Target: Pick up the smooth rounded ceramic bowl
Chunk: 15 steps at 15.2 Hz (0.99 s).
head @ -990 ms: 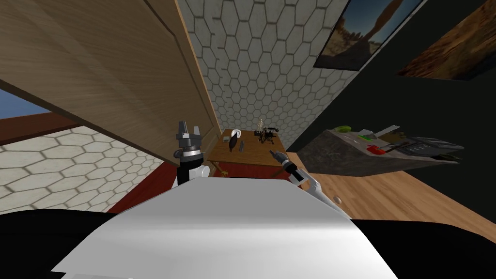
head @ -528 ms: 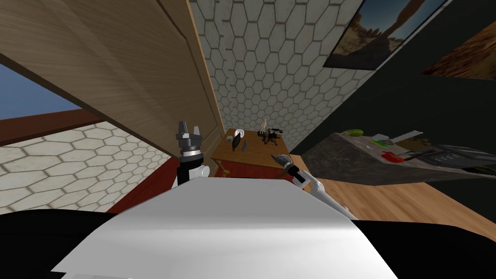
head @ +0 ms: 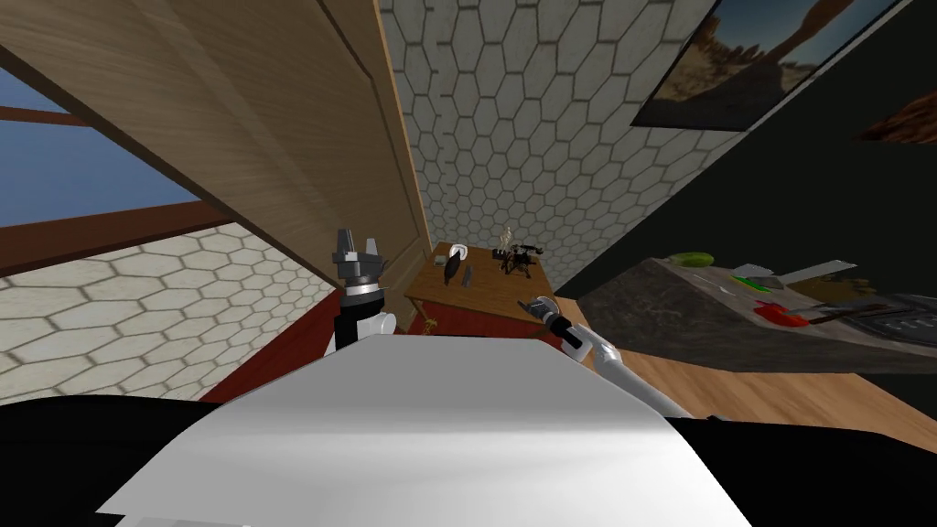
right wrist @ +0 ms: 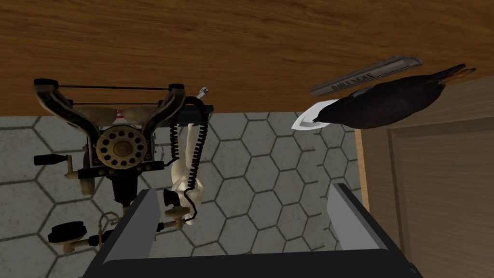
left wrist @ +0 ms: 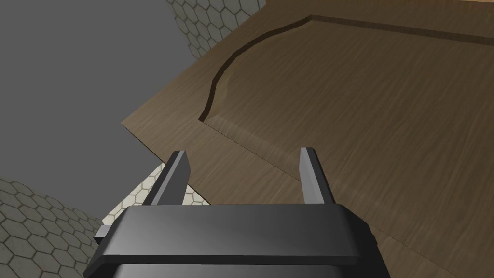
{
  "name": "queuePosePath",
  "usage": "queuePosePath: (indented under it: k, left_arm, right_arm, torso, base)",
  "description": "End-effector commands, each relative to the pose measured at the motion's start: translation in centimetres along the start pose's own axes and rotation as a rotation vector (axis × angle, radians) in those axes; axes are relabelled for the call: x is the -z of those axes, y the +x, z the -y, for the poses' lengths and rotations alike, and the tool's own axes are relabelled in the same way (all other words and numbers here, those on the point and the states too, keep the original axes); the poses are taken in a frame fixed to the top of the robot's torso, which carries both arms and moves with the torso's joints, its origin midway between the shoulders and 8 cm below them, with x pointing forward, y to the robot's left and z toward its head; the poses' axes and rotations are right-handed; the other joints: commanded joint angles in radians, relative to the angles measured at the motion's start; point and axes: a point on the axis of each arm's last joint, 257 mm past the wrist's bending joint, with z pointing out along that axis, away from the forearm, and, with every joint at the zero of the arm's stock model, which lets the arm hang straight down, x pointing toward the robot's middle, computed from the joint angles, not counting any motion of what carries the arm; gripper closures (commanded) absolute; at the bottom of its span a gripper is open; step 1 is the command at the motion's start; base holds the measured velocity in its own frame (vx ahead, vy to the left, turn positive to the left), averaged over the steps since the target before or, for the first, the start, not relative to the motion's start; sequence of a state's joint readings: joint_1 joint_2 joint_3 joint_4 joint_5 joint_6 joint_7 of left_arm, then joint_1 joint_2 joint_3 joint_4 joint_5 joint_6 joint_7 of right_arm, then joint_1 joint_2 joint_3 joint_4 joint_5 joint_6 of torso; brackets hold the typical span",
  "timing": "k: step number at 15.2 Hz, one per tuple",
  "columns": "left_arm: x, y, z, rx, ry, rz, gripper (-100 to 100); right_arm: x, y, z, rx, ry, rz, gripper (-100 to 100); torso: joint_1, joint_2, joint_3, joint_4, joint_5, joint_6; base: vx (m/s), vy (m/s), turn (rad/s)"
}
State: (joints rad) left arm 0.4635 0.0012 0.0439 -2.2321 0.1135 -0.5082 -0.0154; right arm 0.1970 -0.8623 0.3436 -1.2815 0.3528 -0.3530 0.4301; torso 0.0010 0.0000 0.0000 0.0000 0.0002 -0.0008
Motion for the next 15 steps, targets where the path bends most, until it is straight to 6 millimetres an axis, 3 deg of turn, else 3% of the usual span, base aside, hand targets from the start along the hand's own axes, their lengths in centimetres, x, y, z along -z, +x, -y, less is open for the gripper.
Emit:
queuePosePath:
  k: [1, 3, 8, 13, 15]
  left_arm:
    - [0.0, 0.0, 0.0, 0.000, 0.000, 0.000, 0]
    - [0.0, 0.0, 0.0, 0.000, 0.000, 0.000, 0]
    - [0.0, 0.0, 0.0, 0.000, 0.000, 0.000, 0]
    - [0.0, 0.0, 0.0, 0.000, 0.000, 0.000, 0]
    - [0.0, 0.0, 0.0, 0.000, 0.000, 0.000, 0]
  right_arm:
    - [0.7, 2.0, 1.8, 0.054, 0.028, -0.059, -100]
    - [1.6, 4.2, 3.9, 0.117, 0.055, -0.126, -100]
    - [2.8, 6.2, 6.0, 0.178, 0.078, -0.191, -100]
    - [6.1, 10.5, 10.7, 0.350, 0.113, -0.356, -100]
    - [6.9, 11.2, 11.7, 0.347, 0.132, -0.377, -100]
  torso:
    - [0.000, 0.000, 0.000, 0.000, 0.000, 0.000]
    - [0.000, 0.000, 0.000, 0.000, 0.000, 0.000]
    - [0.000, 0.001, 0.000, 0.000, 0.000, 0.001]
    - [-0.001, 0.001, 0.000, 0.000, 0.000, 0.001]
    - [0.000, 0.001, 0.001, 0.000, 0.000, 0.001]
  base:
    - [-0.006, 0.017, 0.201]
    - [-0.006, 0.018, 0.178]
    - [-0.005, 0.008, 0.086]
    - [-0.011, 0.010, 0.178]
    - [-0.012, 0.008, 0.096]
